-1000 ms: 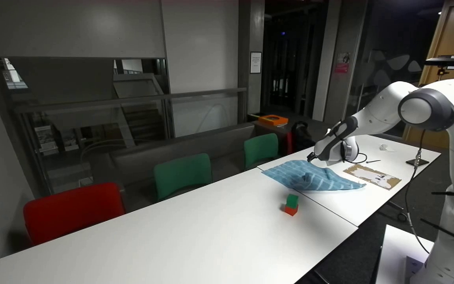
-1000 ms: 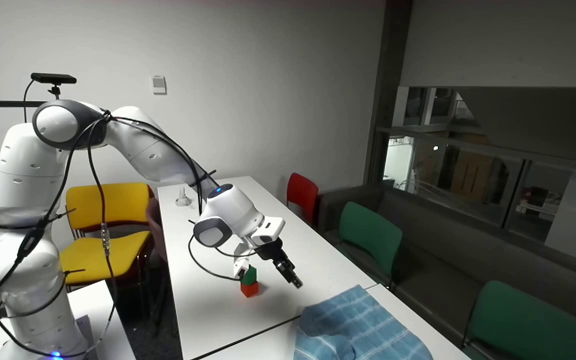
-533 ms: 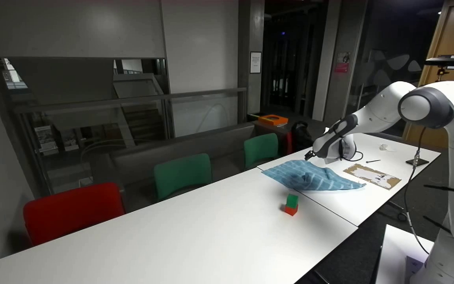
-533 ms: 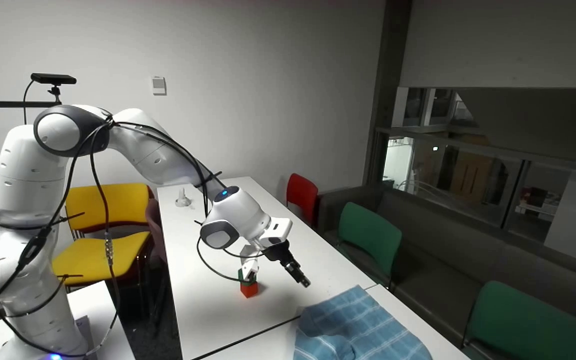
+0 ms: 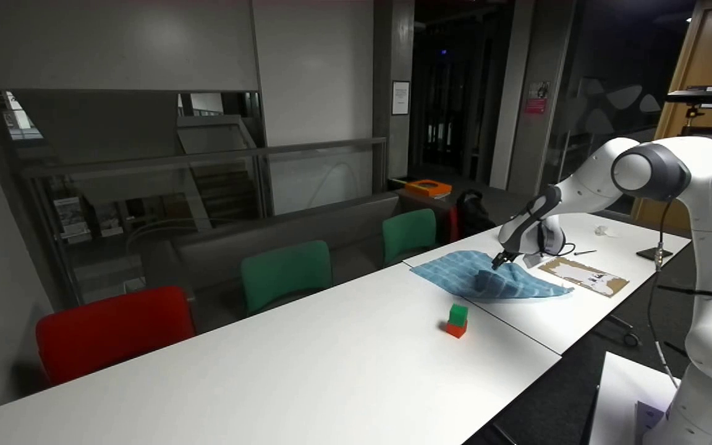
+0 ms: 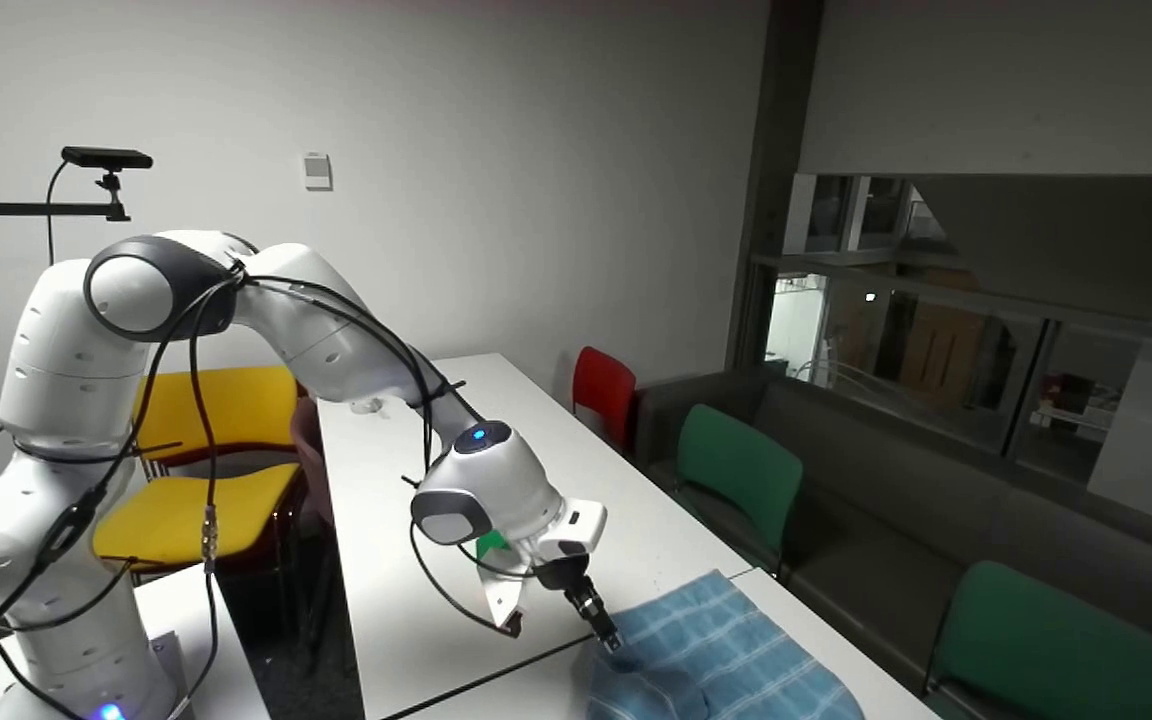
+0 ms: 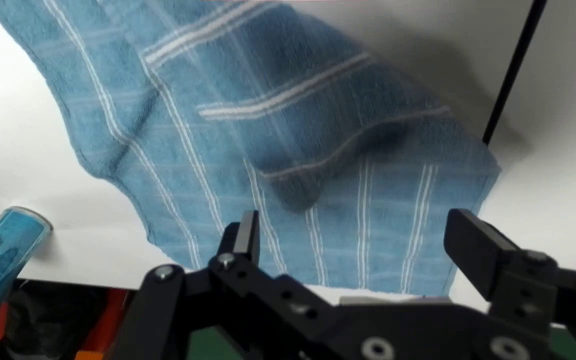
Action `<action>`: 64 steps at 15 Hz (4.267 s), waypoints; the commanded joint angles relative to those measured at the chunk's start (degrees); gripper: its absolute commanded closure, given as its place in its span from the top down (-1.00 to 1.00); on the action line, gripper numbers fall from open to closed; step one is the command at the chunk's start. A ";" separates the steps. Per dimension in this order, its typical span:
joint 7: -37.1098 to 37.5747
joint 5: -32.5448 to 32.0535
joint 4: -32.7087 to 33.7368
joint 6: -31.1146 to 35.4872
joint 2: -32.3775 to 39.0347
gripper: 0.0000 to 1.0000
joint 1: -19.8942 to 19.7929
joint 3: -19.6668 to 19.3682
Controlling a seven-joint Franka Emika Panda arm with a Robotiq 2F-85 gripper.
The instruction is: Unfold the blue towel
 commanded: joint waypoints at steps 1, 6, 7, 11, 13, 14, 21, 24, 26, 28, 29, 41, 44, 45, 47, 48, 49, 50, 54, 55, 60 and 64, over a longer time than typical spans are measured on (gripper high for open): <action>-3.30 -4.26 3.50 -9.70 1.71 1.00 -1.03 -1.84; 2.79 -19.83 7.43 -21.05 3.51 1.00 1.03 -6.15; 3.16 -22.22 8.22 -22.55 3.76 1.00 0.97 -6.18; 3.21 -29.41 10.67 -25.83 4.49 1.00 1.06 -5.89; 3.06 -31.71 11.58 -26.08 4.99 1.00 1.18 -5.74; 3.13 -32.13 11.83 -25.47 5.19 1.00 1.09 -5.54; 1.05 -30.55 7.13 -19.00 3.48 1.00 -0.71 -3.10; -1.12 -29.20 7.18 -16.53 3.77 1.00 -2.18 -0.47; -2.75 -28.33 7.96 -15.56 4.20 1.00 -3.19 1.33; -3.99 -27.84 8.76 -15.14 4.77 1.00 -3.99 2.69; -4.78 -27.61 9.21 -15.16 5.09 1.00 -4.51 3.25; -13.02 -20.69 23.83 -24.79 10.20 1.00 -11.32 7.26; -13.33 -19.81 28.26 -28.19 11.35 1.00 -10.95 7.23; -13.25 -19.74 29.56 -28.98 11.75 1.00 -10.70 7.21; -13.04 -19.85 32.24 -30.77 12.88 1.00 -10.21 7.19; -13.18 -19.83 33.59 -31.91 13.64 1.00 -10.11 7.27; -13.35 -19.90 34.81 -32.95 14.73 1.00 -10.00 7.37; -13.51 -19.81 35.84 -34.12 15.60 1.00 -9.97 7.48; -15.09 -18.52 39.47 -38.74 19.87 1.00 -10.28 8.57; -15.47 -18.40 40.15 -39.52 20.85 1.00 -10.25 8.66; -16.21 -18.45 43.49 -41.75 26.04 1.00 -10.61 8.68; -15.78 -18.81 45.65 -41.44 29.07 1.00 -11.36 8.40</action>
